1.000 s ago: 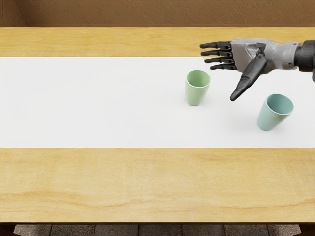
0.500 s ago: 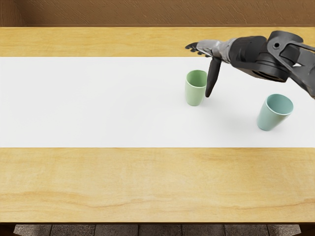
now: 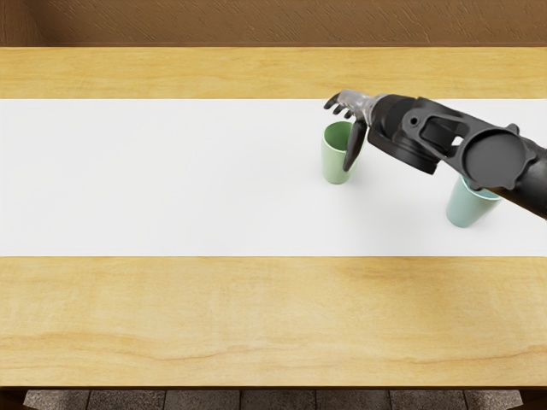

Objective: Pick up cup and place in cup with right hand

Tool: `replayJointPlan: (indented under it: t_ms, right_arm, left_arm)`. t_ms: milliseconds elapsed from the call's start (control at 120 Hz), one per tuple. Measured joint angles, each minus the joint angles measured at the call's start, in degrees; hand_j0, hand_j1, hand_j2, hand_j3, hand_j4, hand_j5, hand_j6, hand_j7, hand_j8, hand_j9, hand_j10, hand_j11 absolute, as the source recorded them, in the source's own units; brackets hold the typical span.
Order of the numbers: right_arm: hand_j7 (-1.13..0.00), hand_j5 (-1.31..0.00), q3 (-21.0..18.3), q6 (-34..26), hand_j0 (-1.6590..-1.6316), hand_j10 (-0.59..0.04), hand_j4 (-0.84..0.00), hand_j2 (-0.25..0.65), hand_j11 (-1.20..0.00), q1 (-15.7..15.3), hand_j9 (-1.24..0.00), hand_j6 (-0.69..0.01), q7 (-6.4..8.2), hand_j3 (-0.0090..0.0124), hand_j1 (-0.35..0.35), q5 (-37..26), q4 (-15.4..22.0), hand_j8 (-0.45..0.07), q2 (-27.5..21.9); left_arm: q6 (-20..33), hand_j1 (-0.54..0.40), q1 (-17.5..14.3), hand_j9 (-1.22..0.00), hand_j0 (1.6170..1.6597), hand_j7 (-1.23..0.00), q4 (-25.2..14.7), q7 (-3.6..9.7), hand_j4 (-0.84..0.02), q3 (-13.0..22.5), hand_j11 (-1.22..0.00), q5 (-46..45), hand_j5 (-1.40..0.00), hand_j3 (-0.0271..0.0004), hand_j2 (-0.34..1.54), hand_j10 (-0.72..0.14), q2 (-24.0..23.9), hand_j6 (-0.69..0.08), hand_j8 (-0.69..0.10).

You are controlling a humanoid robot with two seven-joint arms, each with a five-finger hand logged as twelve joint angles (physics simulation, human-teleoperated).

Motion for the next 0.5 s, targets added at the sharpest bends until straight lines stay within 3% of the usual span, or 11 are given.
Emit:
replayJointPlan:
  t_ms: [192, 258, 342, 400, 408, 483, 500]
  right_arm:
    - [-0.36, -0.36, -1.1, -1.4, -1.6581, -0.28, -0.281, -0.044, -0.36, -0.1, -0.36, -0.283, 0.0, 0.0, 0.007, 0.0, -1.0, -0.281, 0.7]
    - [-0.4, -0.4, -1.3, -1.5, -1.6581, -0.307, -0.308, 0.001, -0.4, -0.1, -0.4, -0.31, 0.0, 0.0, 0.055, 0.0, -1.1, -0.308, 1.0]
    - [-0.44, -0.45, -1.4, -1.5, -1.657, -0.336, -0.335, -0.045, -0.45, -0.1, -0.45, -0.341, -0.02, 0.0, 0.067, 0.2, -1.1, -0.336, 1.3]
    - [-0.46, -0.46, -1.4, -1.4, -1.6563, -0.361, -0.362, -0.025, -0.46, -0.1, -0.46, -0.357, -0.02, -0.0021, 0.064, 0.2, -1.1, -0.354, 1.3]
    - [-0.46, -0.46, -1.4, -1.3, -1.6563, -0.363, -0.365, -0.021, -0.47, -0.1, -0.47, -0.358, -0.02, -0.0012, 0.065, 0.2, -1.1, -0.357, 1.3]
    - [-0.48, -0.47, -1.4, -1.2, -1.6554, -0.39, -0.392, -0.031, -0.48, -0.1, -0.48, -0.365, -0.01, -0.0021, 0.057, 0.2, -1.1, -0.352, 1.3]
    - [-0.49, -0.47, -1.4, -1.1, -1.6552, -0.393, -0.395, -0.043, -0.48, -0.1, -0.48, -0.361, -0.01, -0.0008, 0.05, 0.3, -1.0, -0.351, 1.2]
  left_arm:
    - [0.0, 0.349, 0.0, 0.0, 1.6581, 0.0, 0.0, 0.0, 0.0, 0.0, 0.0, 0.0, 0.0, 0.0, 0.0, 0.0, 0.0, 0.0, 0.0]
    - [0.0, 0.349, 0.0, 0.0, 1.6581, 0.0, 0.0, 0.0, 0.0, 0.0, 0.0, 0.0, 0.0, 0.0, 0.0, 0.0, 0.0, 0.0, 0.0]
    - [0.0, 0.349, 0.0, 0.0, 1.6581, 0.0, 0.0, 0.0, 0.0, 0.0, 0.0, 0.0, 0.0, 0.0, 0.0, 0.0, 0.0, 0.0, 0.0]
    - [0.0, 0.349, 0.0, 0.0, 1.6581, 0.0, 0.0, 0.0, 0.0, 0.0, 0.0, 0.0, 0.0, -0.0001, 0.0, 0.0, 0.0, 0.0, 0.0]
    - [0.0, 0.349, 0.0, 0.0, 1.6581, 0.0, 0.0, 0.0, 0.0, 0.0, 0.0, 0.0, 0.0, -0.0001, 0.0, 0.0, 0.0, 0.0, 0.0]
    - [0.0, 0.349, 0.0, 0.0, 1.6581, 0.0, 0.0, 0.0, 0.0, 0.0, 0.0, 0.0, 0.0, -0.0001, 0.0, 0.0, 0.0, 0.0, 0.0]
    - [0.0, 0.349, 0.0, 0.0, 1.6581, 0.0, 0.0, 0.0, 0.0, 0.0, 0.0, 0.0, 0.0, -0.0001, 0.0, 0.0, 0.0, 0.0, 0.0]
